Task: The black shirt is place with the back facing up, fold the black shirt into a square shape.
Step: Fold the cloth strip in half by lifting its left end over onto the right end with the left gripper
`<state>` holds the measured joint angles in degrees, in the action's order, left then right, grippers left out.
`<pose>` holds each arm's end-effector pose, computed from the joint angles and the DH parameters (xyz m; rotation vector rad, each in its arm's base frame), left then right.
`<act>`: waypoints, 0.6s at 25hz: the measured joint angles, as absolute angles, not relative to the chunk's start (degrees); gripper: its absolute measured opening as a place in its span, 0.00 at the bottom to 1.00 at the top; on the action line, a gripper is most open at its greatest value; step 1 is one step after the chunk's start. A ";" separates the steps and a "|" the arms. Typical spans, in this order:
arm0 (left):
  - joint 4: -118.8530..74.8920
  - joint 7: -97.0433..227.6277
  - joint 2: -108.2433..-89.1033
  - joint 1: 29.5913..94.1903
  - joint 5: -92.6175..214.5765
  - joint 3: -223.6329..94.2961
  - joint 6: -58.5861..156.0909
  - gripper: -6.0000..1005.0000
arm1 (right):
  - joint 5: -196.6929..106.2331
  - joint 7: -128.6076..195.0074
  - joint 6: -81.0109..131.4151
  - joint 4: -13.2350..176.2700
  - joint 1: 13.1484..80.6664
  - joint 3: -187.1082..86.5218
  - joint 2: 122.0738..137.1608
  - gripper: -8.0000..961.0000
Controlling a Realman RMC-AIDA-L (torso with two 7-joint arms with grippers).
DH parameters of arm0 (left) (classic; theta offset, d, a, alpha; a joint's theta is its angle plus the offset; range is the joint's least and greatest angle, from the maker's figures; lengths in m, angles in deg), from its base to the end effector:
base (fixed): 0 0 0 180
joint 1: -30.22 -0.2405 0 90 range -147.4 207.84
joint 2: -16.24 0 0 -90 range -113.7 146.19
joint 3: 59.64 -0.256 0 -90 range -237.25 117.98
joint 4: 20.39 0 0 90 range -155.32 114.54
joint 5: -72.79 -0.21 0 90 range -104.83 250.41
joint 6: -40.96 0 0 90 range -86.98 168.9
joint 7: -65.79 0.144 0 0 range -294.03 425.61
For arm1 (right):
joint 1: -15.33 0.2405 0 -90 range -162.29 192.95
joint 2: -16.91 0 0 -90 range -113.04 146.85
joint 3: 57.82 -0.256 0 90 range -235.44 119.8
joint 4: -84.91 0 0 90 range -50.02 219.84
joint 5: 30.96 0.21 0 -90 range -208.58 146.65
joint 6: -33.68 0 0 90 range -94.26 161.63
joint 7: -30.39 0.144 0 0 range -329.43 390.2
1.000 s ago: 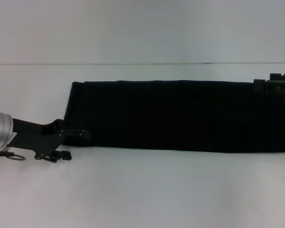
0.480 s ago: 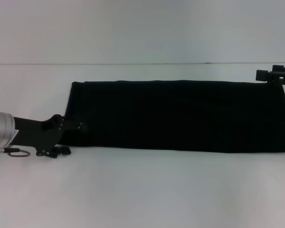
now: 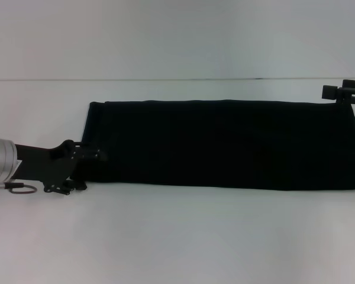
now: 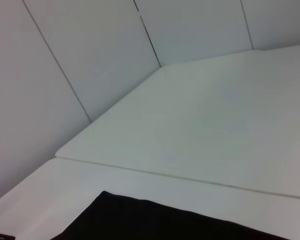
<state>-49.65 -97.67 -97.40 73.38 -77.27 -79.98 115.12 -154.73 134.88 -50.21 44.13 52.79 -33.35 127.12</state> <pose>-0.3049 0.3829 0.0198 -1.5972 -2.3538 -0.4261 0.2769 0.3940 0.1031 -2.3565 1.0320 0.6418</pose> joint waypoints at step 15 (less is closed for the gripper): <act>-49.13 -96.95 -97.58 73.12 -77.27 -79.87 112.82 0.88 | -154.71 134.88 -50.07 44.13 52.77 -33.97 127.03 0.94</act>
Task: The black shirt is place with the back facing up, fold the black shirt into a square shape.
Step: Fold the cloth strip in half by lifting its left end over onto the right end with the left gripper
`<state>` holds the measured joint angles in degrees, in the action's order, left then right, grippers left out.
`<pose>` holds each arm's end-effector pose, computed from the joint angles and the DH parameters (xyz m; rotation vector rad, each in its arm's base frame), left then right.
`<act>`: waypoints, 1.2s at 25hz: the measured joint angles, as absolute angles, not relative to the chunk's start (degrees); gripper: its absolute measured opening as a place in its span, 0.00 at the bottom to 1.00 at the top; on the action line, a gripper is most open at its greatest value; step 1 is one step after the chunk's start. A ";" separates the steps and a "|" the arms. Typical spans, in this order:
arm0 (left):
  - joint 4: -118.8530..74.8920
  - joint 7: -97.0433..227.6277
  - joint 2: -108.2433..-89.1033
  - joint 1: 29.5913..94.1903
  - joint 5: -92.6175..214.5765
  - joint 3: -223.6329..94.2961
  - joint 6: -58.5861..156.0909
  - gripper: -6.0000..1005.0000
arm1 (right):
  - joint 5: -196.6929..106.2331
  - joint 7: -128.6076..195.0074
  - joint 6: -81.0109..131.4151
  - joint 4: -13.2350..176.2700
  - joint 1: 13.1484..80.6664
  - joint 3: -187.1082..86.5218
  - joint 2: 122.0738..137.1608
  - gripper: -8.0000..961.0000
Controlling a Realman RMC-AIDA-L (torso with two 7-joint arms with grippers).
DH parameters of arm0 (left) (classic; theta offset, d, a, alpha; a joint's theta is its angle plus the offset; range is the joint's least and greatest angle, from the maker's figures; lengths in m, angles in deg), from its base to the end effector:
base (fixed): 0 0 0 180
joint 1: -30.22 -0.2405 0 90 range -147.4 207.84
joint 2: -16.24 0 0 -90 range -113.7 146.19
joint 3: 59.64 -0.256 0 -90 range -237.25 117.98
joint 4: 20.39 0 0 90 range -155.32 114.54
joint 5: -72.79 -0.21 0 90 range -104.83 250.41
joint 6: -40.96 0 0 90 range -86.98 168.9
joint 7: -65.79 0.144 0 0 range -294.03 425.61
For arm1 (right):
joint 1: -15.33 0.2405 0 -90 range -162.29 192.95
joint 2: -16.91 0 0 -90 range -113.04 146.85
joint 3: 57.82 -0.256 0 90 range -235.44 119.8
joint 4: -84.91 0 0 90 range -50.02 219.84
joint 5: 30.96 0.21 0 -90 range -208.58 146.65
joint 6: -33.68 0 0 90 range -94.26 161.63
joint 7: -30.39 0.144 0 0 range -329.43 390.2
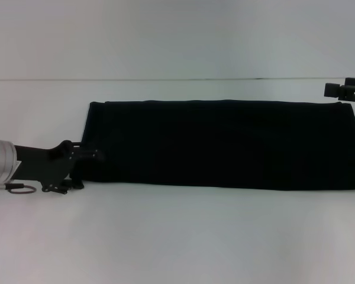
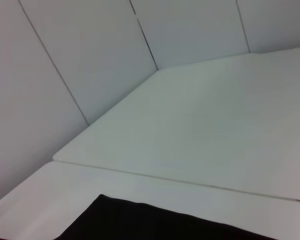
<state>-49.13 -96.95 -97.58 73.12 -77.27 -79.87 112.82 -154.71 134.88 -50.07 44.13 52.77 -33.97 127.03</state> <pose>-0.3097 0.3840 0.0182 -1.5782 -2.3292 -0.4334 0.2780 0.3944 0.1055 -2.3431 1.0335 0.6493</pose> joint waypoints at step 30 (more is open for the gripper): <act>-48.66 -89.81 -97.64 73.94 -76.54 -80.55 111.05 0.63 | -154.50 134.89 -50.51 44.13 51.98 -34.09 126.84 0.94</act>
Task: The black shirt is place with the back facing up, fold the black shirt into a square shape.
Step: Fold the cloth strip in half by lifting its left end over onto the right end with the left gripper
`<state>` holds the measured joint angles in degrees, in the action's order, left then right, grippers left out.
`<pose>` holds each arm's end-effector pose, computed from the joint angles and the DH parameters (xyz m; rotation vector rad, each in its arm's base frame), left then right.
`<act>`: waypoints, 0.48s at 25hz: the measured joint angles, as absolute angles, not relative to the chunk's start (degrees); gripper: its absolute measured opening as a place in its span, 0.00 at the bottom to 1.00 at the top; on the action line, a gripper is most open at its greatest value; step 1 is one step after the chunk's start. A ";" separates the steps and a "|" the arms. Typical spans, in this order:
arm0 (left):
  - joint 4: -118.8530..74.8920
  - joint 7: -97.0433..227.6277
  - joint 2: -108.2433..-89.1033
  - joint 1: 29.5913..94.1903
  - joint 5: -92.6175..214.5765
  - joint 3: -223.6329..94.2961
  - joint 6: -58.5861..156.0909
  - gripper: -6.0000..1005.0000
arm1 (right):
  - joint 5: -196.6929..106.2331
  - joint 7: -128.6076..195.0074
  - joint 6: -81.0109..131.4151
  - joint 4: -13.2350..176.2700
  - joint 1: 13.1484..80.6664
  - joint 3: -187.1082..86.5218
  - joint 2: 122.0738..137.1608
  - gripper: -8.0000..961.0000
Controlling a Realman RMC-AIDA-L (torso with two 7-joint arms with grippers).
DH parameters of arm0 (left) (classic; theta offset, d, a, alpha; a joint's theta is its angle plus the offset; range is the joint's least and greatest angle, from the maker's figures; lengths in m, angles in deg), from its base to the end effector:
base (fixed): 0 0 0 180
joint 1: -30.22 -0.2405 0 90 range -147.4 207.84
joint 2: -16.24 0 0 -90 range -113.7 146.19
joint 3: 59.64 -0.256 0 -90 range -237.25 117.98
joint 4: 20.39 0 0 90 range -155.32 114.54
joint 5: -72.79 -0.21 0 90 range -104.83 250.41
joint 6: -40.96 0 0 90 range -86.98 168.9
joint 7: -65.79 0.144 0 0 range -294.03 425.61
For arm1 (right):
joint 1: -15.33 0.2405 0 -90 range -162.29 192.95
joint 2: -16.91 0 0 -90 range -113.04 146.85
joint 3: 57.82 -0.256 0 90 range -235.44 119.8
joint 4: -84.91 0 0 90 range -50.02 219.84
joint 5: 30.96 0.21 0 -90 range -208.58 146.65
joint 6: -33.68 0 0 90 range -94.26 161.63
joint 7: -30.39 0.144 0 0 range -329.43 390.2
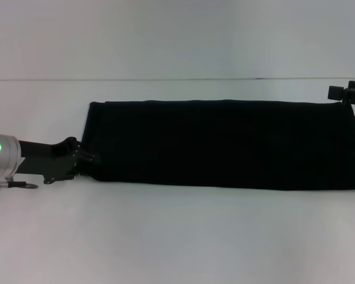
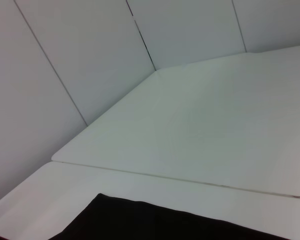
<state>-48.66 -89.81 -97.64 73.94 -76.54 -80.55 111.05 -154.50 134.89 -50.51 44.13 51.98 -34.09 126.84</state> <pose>-0.3051 0.3910 0.0168 -1.7139 -2.1900 -0.4155 0.2828 0.3902 0.1071 -2.3366 1.0461 0.6509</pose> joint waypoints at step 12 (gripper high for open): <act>-48.68 -87.22 -97.67 73.40 -76.42 -79.97 109.46 0.13 | -154.52 134.88 -50.12 44.14 51.81 -34.14 127.24 0.93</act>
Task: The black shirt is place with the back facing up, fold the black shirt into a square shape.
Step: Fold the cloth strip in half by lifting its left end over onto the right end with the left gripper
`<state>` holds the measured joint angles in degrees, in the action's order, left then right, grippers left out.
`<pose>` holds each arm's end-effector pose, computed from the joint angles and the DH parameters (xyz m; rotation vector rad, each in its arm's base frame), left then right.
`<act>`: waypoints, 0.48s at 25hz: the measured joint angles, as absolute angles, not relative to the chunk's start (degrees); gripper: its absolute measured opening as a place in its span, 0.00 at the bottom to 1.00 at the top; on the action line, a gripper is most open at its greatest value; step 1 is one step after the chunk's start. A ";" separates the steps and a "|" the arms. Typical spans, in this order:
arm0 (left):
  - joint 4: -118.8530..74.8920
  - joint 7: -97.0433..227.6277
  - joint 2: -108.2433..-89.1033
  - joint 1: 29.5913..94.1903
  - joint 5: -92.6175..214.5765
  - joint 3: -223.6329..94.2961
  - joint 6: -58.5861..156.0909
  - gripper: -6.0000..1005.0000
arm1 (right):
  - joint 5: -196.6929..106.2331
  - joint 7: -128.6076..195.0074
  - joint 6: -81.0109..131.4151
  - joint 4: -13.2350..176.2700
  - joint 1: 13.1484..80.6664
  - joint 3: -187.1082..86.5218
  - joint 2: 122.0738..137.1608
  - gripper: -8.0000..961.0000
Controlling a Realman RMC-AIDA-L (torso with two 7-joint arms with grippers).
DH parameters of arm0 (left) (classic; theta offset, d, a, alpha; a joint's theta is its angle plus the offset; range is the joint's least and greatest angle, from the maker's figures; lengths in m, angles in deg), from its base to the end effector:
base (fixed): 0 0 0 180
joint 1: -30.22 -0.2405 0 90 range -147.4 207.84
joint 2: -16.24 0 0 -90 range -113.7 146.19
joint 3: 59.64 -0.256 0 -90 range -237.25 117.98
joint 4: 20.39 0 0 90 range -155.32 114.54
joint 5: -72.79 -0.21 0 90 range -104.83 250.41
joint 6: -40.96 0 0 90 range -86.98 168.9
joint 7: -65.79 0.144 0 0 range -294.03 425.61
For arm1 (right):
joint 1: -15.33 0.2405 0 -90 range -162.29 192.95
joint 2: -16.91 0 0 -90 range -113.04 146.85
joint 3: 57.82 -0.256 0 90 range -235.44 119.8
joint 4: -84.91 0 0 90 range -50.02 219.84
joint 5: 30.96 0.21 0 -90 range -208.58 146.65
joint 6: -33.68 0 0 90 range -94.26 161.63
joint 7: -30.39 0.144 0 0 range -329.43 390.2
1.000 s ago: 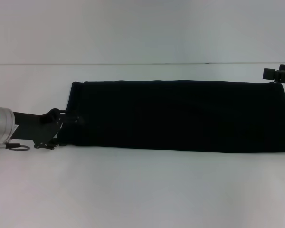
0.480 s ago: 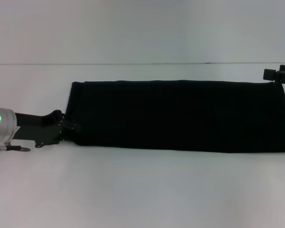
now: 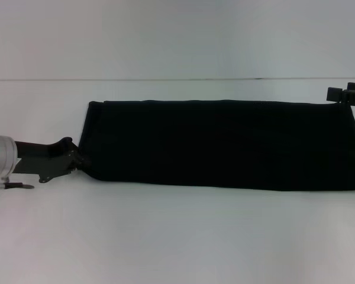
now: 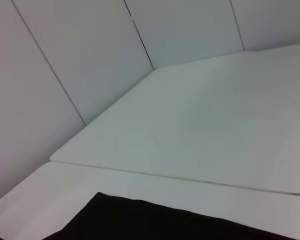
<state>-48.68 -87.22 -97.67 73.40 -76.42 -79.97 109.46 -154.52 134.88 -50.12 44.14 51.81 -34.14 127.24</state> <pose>-0.3111 0.3912 0.0189 -1.7208 -2.1395 -0.4214 0.2839 0.3894 0.1043 -2.3305 1.0543 0.6529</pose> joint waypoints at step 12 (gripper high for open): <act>-58.33 -70.31 -96.86 63.77 -71.90 -69.16 115.96 0.06 | -149.13 135.82 -48.60 45.40 53.23 -34.21 130.16 0.93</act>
<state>-58.33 -70.31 -96.86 63.77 -71.90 -69.16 115.96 -149.13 135.82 -48.60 45.40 53.23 -34.21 130.16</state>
